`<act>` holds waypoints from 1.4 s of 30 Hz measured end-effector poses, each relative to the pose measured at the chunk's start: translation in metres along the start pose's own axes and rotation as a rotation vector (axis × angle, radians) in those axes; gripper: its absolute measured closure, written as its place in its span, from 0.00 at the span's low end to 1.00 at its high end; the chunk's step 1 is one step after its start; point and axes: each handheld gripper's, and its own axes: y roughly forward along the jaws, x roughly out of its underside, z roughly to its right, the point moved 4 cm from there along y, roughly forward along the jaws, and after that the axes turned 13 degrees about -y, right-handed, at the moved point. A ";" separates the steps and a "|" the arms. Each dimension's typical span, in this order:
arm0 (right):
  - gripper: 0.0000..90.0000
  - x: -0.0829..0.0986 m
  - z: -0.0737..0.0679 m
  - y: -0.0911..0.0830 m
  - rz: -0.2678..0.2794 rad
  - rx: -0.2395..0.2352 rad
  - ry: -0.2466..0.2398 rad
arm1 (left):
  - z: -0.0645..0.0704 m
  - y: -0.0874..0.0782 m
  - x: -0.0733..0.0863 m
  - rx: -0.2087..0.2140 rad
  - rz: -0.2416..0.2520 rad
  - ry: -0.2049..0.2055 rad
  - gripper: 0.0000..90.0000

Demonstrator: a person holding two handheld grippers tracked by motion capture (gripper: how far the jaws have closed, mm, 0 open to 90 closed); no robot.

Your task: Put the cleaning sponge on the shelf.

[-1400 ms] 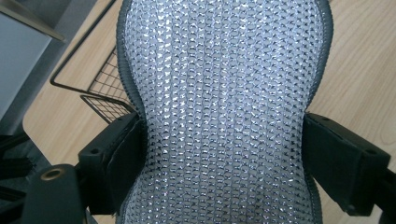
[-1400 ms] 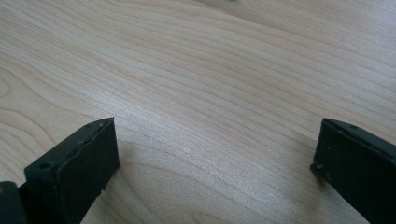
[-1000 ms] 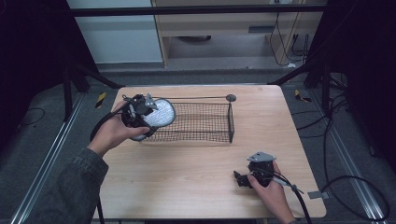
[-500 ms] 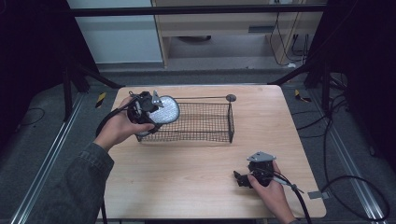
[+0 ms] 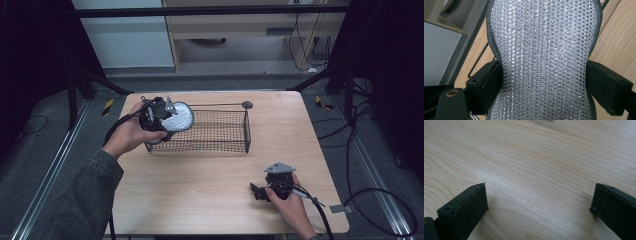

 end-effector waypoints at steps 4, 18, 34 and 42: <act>0.01 0.000 0.000 0.000 0.000 0.000 0.000 | 0.000 0.002 -0.002 -0.003 0.000 0.008 0.17; 0.01 0.000 0.000 0.000 0.000 -0.001 0.000 | 0.003 0.013 -0.004 -0.021 -0.026 0.050 0.17; 0.01 0.000 0.000 0.000 0.000 -0.002 -0.001 | -0.002 0.036 -0.005 -0.036 -0.001 0.110 0.17; 0.01 0.000 0.000 0.000 0.000 -0.002 -0.001 | -0.006 0.045 -0.007 -0.046 0.031 0.127 0.17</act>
